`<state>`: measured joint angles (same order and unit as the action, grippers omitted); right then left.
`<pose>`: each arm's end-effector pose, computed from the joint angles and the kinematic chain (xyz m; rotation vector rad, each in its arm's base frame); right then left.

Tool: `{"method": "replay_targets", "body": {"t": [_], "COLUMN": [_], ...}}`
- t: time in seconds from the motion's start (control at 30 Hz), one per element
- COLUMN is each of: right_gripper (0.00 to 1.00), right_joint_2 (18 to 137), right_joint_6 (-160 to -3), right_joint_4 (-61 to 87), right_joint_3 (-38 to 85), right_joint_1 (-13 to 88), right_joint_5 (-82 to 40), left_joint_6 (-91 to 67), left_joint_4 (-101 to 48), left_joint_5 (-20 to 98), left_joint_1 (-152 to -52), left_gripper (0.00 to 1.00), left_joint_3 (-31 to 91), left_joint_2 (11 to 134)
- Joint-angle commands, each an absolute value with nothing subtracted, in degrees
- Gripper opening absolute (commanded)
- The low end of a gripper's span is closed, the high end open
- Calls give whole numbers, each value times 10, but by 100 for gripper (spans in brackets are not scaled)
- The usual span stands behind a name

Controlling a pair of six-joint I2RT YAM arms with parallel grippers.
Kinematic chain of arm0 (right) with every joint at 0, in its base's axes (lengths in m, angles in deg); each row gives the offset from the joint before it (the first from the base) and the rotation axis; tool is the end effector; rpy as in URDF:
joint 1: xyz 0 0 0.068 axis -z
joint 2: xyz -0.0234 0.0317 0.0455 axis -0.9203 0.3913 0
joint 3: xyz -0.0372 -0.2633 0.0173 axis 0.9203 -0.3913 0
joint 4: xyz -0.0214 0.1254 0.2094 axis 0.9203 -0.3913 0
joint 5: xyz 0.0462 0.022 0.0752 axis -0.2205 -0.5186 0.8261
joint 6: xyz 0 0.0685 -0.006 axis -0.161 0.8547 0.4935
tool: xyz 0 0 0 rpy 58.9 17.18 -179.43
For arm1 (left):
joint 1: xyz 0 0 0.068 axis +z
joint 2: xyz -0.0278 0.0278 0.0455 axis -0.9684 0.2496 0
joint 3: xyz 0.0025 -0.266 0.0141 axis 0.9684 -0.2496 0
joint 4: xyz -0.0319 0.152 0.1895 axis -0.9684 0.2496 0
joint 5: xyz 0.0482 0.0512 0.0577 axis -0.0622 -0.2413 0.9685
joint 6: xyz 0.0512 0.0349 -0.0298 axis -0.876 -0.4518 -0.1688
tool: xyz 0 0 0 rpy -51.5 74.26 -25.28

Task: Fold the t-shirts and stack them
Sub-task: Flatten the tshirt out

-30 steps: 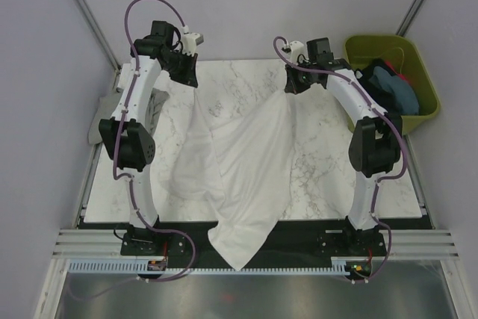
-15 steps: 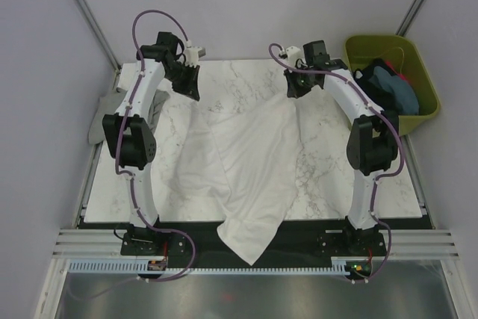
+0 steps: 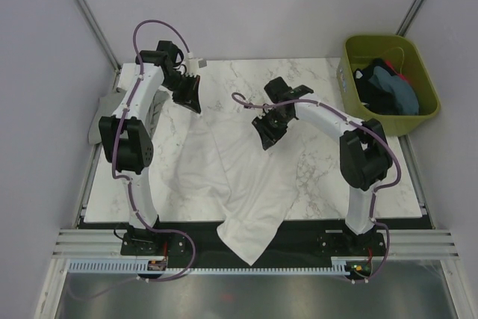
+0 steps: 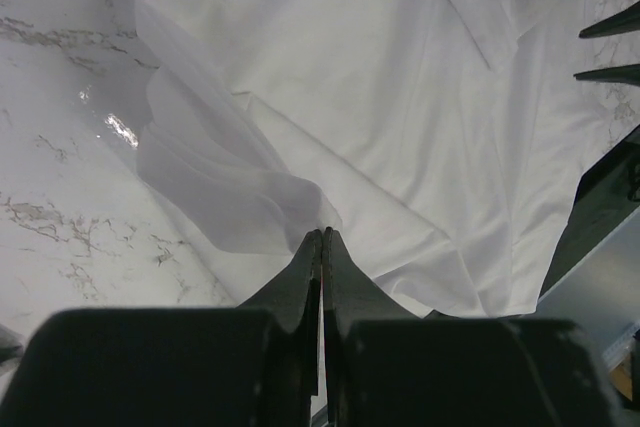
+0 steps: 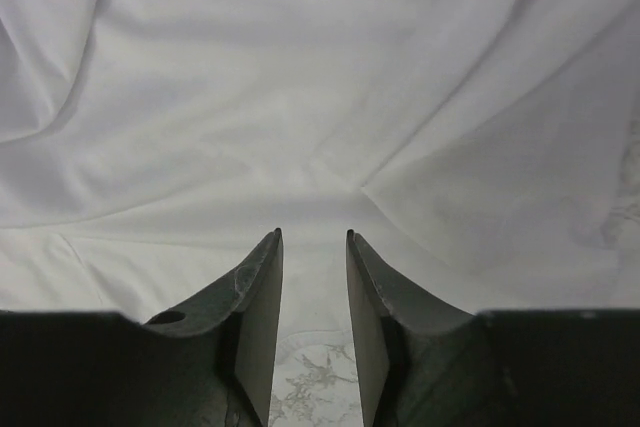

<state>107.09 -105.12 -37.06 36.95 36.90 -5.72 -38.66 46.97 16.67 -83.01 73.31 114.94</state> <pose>0.3198 0.2104 0.2048 -1.2035 2.5610 0.6243 0.3973 -0.0806 0.2725 0.6486 2.6671 -0.7239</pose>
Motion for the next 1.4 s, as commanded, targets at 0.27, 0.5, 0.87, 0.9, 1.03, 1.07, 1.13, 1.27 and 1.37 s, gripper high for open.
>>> {"method": "replay_targets", "body": {"t": [0.27,0.5,0.87,0.9,1.03,1.07,1.13,1.27,1.37], "right_gripper": [37,34,35,36,38,38,38,38,38], "right_joint_2": [1048,1073,1143,1147,1171,1174,1182,1196,1200], "right_joint_6": [-995,-973,-965,-965,-962,-961,-963,-963,-965], "right_joint_4": [-343,-315,-303,-302,-299,-299,-299,-298,-299], "right_joint_3": [346,280,345,349,367,371,376,382,378], "right_joint_1": [441,441,441,441,441,441,441,441,441], "right_joint_5": [-9,79,81,81,72,71,70,67,63], "left_joint_6": [-380,-370,-370,-370,-370,-369,-370,-370,-370], "left_joint_4": [462,461,458,459,458,458,457,456,456], "left_joint_5": [139,147,161,161,165,166,168,173,176], "left_joint_1": [-828,-828,-828,-828,-828,-828,-828,-828,-827], "left_gripper": [2,2,2,2,2,2,2,2,2], "left_joint_3": [699,702,695,696,693,693,694,694,696], "left_joint_2": [1102,1096,1096,1096,1097,1099,1099,1100,1099]}}
